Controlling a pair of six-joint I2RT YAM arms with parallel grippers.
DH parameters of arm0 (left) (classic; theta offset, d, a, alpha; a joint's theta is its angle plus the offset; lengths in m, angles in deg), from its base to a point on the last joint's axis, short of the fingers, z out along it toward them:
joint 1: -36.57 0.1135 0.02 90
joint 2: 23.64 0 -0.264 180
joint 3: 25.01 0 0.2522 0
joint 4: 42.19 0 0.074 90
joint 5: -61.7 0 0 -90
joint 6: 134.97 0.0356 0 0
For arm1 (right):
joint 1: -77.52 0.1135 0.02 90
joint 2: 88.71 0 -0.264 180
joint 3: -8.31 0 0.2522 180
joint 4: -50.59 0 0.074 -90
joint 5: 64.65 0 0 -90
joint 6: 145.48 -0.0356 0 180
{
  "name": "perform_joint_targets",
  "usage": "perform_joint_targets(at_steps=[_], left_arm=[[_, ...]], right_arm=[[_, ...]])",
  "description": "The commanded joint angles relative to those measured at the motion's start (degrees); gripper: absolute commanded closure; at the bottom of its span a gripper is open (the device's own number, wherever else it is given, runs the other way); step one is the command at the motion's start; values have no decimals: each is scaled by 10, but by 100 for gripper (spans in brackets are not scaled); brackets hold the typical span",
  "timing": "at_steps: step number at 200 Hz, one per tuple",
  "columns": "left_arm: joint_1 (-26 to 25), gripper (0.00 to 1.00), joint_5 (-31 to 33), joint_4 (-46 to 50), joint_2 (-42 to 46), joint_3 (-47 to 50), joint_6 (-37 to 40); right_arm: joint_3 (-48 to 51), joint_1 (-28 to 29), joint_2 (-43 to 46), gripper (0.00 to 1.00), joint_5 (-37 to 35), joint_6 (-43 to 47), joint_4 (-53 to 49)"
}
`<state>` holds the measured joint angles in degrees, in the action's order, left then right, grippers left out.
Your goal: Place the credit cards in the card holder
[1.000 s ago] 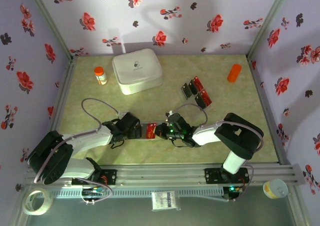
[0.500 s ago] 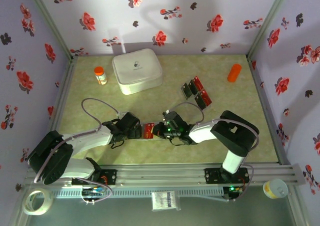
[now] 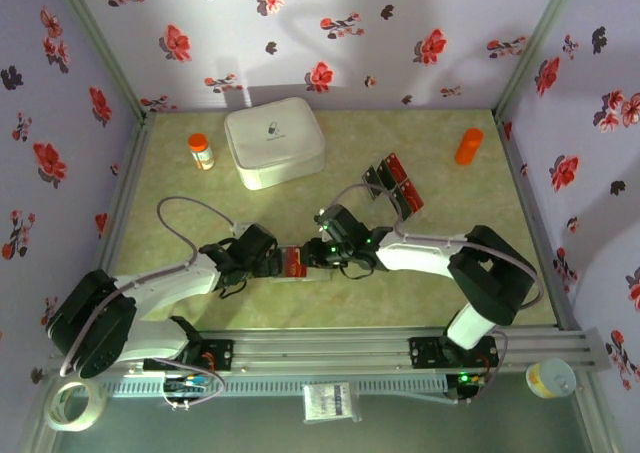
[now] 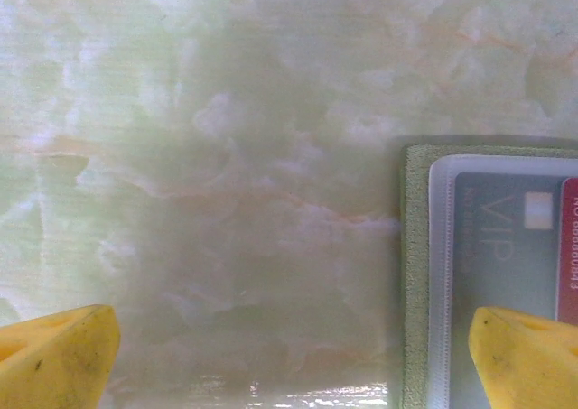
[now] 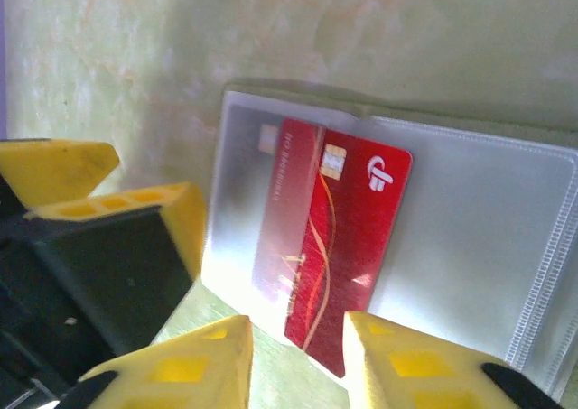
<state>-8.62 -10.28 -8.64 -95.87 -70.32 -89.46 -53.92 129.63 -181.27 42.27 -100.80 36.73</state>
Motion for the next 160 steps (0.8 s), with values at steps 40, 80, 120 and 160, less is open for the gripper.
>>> perform_joint_targets(at_steps=[40, 80, 120, 160], left_arm=[[7, 0, 16, 8, 3, 29, -2], [9, 0, 15, 2, -2, 36, -2], [10, 0, 15, -4, -5, 37, -2], [9, 0, 15, -1, -2, 35, 0]], right_arm=[[-64, -3, -41, 91, -32, 61, -92], [-81, -3, -77, 93, -30, 64, -90], [-101, 4, -115, 96, -24, 66, -96], [-132, 22, -148, 97, -19, 62, -97]])
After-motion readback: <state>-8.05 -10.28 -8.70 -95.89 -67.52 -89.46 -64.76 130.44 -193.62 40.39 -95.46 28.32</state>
